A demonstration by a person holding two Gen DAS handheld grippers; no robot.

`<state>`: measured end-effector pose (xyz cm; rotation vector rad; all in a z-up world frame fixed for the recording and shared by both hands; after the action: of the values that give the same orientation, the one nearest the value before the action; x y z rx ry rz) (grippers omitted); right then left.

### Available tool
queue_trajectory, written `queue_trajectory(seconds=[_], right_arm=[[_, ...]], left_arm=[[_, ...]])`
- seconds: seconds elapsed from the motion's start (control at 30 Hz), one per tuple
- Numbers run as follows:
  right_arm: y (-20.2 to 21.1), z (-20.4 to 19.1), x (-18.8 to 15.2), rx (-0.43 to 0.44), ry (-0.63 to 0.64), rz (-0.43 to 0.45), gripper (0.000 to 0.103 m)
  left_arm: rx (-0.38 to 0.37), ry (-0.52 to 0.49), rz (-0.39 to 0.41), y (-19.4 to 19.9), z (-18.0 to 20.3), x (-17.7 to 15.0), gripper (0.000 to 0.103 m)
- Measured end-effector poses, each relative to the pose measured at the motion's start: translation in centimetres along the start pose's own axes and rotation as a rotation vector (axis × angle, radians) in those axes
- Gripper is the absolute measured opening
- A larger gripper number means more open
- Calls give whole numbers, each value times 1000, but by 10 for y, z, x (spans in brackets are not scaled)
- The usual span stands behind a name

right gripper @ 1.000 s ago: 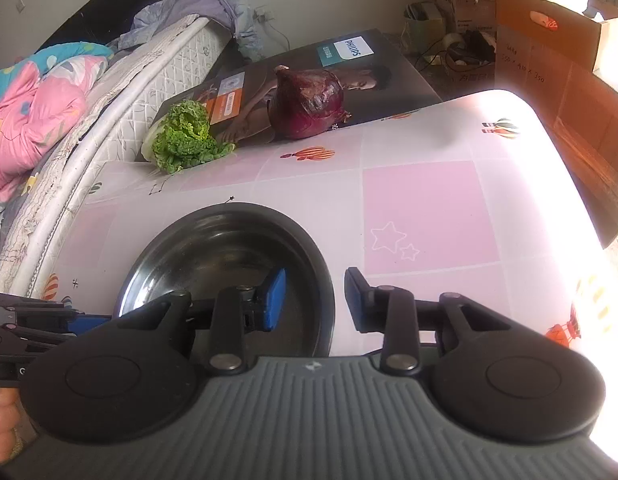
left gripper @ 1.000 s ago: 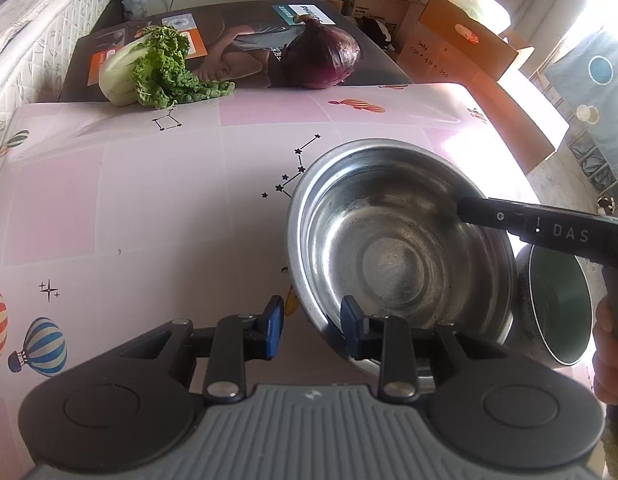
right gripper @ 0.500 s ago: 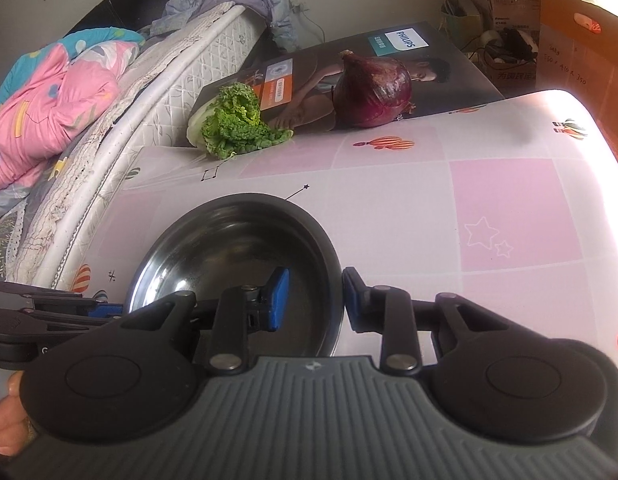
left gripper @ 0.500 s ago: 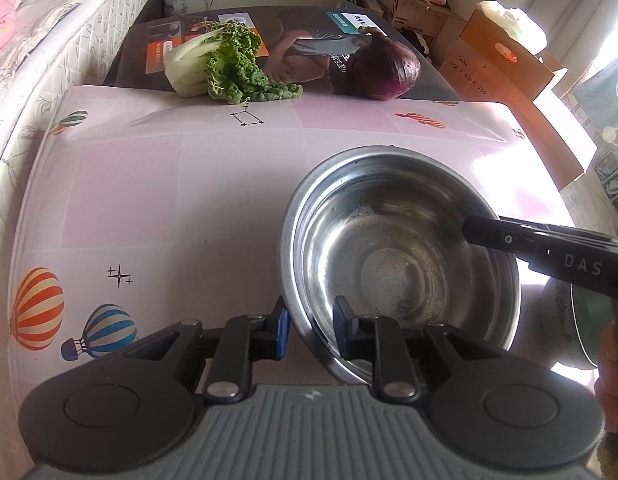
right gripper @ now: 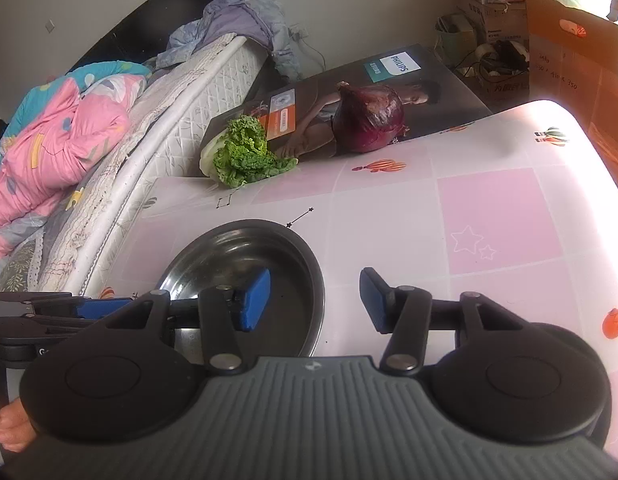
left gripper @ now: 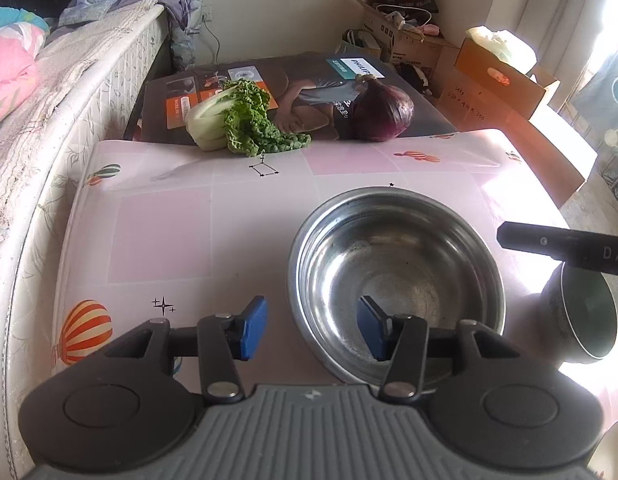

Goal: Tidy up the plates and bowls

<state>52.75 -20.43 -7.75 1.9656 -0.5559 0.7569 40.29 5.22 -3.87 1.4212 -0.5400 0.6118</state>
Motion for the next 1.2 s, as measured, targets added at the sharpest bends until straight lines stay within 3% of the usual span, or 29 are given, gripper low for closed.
queue_trajectory(seconds=[0.13, 0.37, 0.53, 0.67, 0.83, 1.2], right_arm=[[37, 7, 3, 8, -18, 43, 51], [108, 29, 4, -13, -46, 96, 52], [148, 52, -2, -75, -40, 124, 53], [163, 77, -15, -144, -58, 109, 53], [161, 102, -32, -191, -79, 86, 53], [127, 136, -55, -163, -208, 38, 51]], left_arm=[[-31, -31, 56, 23, 13, 6, 60], [-163, -67, 101, 52, 51, 11, 70], [-260, -89, 85, 50, 89, 12, 72], [-305, -166, 76, 40, 127, 10, 71], [-349, -201, 14, 13, 166, 8, 65], [-307, -217, -105, -36, 196, -7, 32]])
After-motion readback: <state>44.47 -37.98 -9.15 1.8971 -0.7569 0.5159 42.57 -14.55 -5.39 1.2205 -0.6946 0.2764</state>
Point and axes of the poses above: each gripper's, at about its wrist camera, not at the fingertips, and y roughly against the way its jaws point, z to its right, x to its top, the point moved 2 cm from there along -y, roughly the way its jaws point, and after that the axes turned 10 degrees about z, right-handed, at the moved point
